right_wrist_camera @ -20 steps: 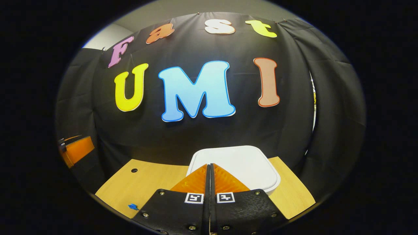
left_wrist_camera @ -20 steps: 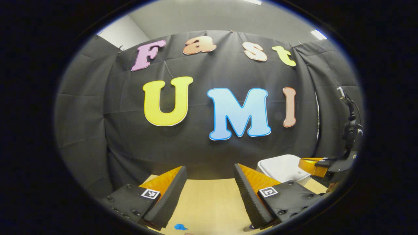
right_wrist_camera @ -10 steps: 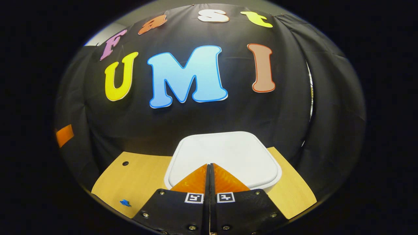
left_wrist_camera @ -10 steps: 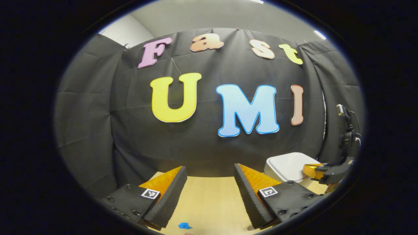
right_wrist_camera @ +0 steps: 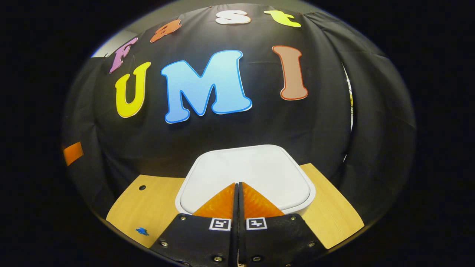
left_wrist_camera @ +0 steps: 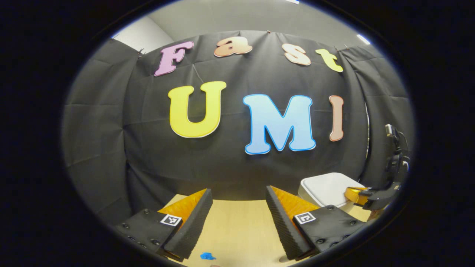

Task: Press the lid of the desktop garbage bin to open it, pick up the crumpled paper on the desktop and throw it into the bin, then pick up the pop can on the desktop and drop it into the bin, and finally close the garbage bin lid.

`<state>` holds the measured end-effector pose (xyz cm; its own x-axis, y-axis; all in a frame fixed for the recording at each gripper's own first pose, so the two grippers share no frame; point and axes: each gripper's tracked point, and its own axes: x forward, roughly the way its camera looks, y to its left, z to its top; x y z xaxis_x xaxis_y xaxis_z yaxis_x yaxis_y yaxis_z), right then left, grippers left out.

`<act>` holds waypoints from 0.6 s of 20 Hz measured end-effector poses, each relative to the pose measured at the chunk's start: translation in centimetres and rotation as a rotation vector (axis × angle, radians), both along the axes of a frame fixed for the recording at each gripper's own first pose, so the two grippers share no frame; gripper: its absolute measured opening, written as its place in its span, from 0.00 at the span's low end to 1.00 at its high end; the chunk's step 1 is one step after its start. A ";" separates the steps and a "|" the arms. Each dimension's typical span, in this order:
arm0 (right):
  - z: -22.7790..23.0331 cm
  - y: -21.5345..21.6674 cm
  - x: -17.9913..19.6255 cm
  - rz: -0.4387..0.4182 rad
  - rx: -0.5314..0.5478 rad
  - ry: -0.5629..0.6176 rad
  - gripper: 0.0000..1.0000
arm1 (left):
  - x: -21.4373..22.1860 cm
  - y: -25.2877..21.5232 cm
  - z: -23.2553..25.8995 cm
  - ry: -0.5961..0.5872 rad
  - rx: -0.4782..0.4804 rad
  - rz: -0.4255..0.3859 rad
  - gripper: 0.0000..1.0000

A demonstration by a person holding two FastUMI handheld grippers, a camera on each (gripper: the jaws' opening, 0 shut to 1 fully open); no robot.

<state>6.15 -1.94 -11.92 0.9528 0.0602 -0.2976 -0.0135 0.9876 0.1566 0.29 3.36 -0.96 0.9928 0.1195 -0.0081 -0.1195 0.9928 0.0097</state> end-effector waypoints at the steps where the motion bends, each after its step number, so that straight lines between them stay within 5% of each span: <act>1: -0.1 0.2 0.0 0.004 -0.018 -0.002 0.01 | 0.0 -0.2 -0.2 0.002 -0.006 -0.005 0.94; 12: 4.0 -0.3 -0.9 -0.008 -0.023 -0.075 0.00 | -0.8 0.5 -0.4 0.001 -0.029 -0.007 0.95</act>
